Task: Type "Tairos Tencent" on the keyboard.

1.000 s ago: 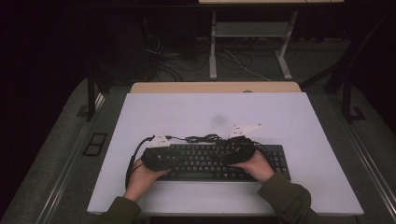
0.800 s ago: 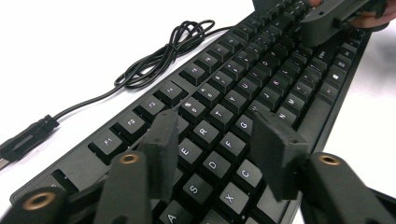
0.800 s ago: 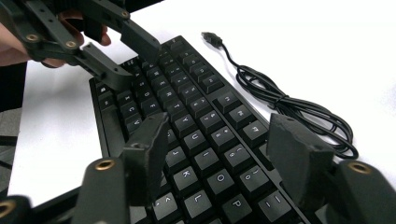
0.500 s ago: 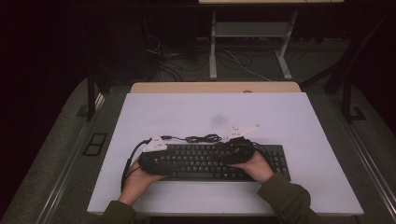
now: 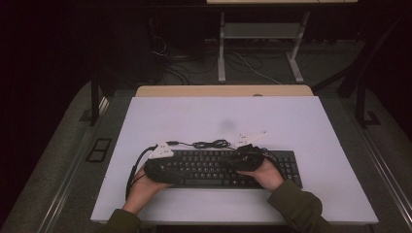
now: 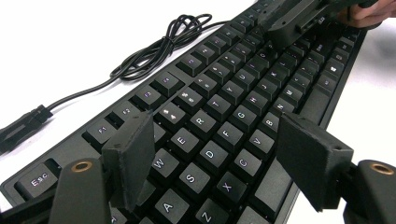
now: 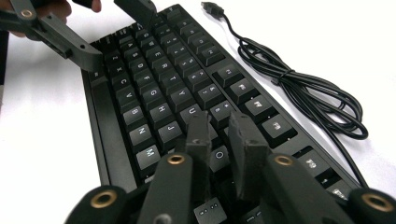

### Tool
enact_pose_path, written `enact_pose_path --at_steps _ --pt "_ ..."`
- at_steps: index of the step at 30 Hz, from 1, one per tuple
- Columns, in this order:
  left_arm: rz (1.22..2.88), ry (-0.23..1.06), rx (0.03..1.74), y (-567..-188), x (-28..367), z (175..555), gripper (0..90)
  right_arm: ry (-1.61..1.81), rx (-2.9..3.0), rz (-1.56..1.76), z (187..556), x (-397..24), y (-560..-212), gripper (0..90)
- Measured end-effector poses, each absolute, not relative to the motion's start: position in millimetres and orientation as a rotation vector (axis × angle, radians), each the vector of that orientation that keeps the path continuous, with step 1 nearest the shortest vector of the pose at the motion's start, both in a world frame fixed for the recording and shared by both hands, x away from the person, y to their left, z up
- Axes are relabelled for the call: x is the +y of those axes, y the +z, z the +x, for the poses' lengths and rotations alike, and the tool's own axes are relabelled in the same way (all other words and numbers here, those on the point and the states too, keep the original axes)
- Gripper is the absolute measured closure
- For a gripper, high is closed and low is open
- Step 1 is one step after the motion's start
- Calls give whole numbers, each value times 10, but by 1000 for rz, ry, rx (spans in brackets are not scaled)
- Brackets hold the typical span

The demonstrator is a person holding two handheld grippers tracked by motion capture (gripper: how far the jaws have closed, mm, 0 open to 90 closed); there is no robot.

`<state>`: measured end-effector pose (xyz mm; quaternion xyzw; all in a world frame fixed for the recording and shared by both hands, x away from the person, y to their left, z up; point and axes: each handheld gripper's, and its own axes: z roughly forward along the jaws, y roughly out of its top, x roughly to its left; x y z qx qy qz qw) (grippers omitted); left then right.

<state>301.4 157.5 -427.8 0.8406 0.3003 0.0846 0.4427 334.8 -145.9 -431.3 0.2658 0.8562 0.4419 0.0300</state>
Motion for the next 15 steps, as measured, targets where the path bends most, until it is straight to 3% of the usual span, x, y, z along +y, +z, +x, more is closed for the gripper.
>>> enact_pose_path --at_steps 8,15 --pt "2080 206 744 -4278 1574 3015 266 1320 2651 813 3345 -1447 -4340 889" --pt "2077 204 748 -4280 1580 3016 264 1291 2665 814 3343 -1423 -4361 891"
